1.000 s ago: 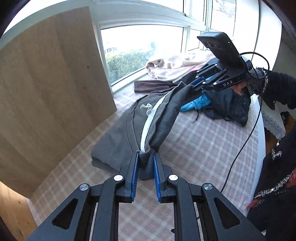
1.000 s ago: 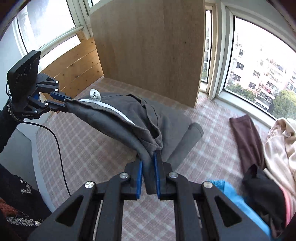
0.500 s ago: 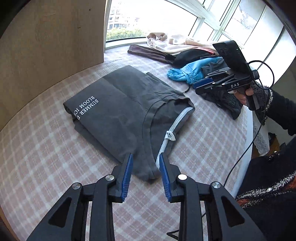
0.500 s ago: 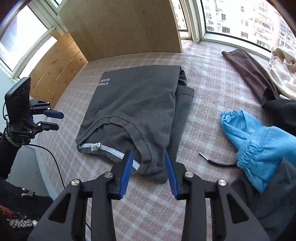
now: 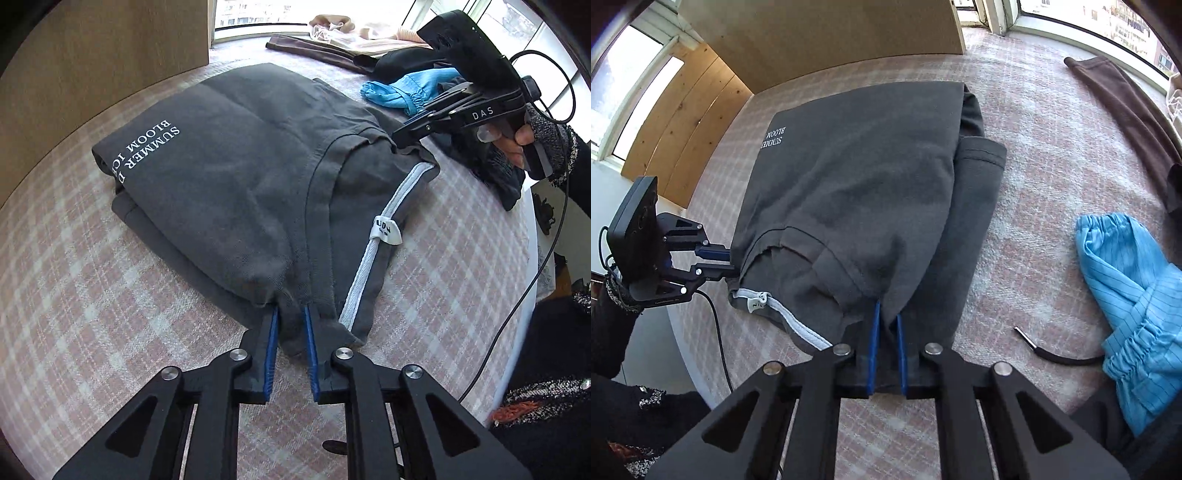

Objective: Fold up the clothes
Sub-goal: 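Grasp the bundle's zipper edge with the right gripper while the left grasps beside it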

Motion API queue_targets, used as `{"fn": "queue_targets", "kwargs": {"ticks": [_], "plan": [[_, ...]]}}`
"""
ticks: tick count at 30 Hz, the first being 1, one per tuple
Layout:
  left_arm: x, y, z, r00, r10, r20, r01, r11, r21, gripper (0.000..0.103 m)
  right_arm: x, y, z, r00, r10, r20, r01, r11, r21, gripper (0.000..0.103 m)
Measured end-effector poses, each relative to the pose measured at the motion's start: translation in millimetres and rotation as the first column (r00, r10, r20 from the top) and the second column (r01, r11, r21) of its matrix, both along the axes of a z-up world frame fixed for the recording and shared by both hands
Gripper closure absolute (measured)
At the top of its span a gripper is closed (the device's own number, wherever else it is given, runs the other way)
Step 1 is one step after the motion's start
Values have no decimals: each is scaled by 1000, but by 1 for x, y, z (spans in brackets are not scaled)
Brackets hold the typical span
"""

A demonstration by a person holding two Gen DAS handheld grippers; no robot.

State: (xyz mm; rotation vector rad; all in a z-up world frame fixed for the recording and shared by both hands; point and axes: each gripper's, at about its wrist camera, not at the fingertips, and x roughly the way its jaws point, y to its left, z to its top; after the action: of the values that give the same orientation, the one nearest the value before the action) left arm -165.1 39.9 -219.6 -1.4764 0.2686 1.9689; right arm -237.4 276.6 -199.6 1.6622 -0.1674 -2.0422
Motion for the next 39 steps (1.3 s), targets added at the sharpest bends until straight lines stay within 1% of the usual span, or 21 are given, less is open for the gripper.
{"fn": "queue_targets", "kwargs": {"ticks": [3,4,7,9,11,13,15,16,17,18,20,22,25,27,29,30,32,34,36,38,39], "plan": [[4,-7,18,1000,8,17,-9,998,65,98,9,8,24,1000,16,-14,-16,999,-37,96],[9,-9,26,1000,1,12,-2,997,80,98,10,7,21,1000,29,0,-29,999,-24,96],[18,-7,35,999,-30,22,28,997,77,98,14,4,12,997,70,43,-71,997,16,96],[16,-1,39,999,-44,24,42,997,67,98,16,3,6,993,96,72,-99,994,42,95],[5,8,50,999,-49,-10,50,997,64,95,3,13,12,995,59,81,-58,998,-22,95],[-13,22,62,996,-72,-48,75,995,69,90,-16,30,29,1000,0,26,2,996,-94,94],[-36,45,70,990,-105,-96,110,993,49,88,-35,47,45,996,-61,-67,53,991,-126,94],[-46,60,71,985,-128,-112,133,990,38,85,-47,52,47,992,-90,-84,80,989,-121,94],[-56,76,69,980,-156,-121,160,987,27,85,-59,54,45,990,-110,-92,100,989,-111,96],[-65,93,68,975,-183,-129,187,982,16,84,-71,53,39,990,-100,-94,91,991,-99,99],[-84,122,61,971,-206,-122,207,978,-6,77,-92,52,23,994,-75,-85,69,995,-70,99],[-96,142,47,977,-191,-98,189,981,-33,60,-113,50,4,997,-44,-61,42,998,-36,98],[-106,165,25,980,-185,-75,178,980,-90,50,-126,53,-13,999,-32,-40,29,996,-81,98],[-105,172,6,978,-199,-68,187,972,-145,47,-130,52,-16,999,-22,-29,18,991,-130,98],[-102,173,-9,970,-225,-92,207,963,-169,47,-131,51,-15,999,1,-32,-6,989,-145,98],[-99,171,-12,964,-241,-108,222,961,-167,47,-130,50,-15,999,12,-37,-17,990,-141,98],[-102,160,-8,972,-215,-101,202,971,-125,60,-131,50,-15,999,25,-33,-30,989,-146,98],[-109,146,-4,984,-164,-69,160,985,-65,98,-133,50,-17,999,33,-25,-36,987,-157,98],[-116,129,0,994,-105,-12,105,994,14,101,-134,50,-16,999,36,-26,-40,986,-161,98],[-119,116,6,997,-68,27,65,995,75,101,-137,52,-18,999,30,-10,-32,978,-204,98],[-121,111,12,999,-42,30,39,995,90,99,-138,54,-19,1000,25,-3,-25,974,-225,97]]}}
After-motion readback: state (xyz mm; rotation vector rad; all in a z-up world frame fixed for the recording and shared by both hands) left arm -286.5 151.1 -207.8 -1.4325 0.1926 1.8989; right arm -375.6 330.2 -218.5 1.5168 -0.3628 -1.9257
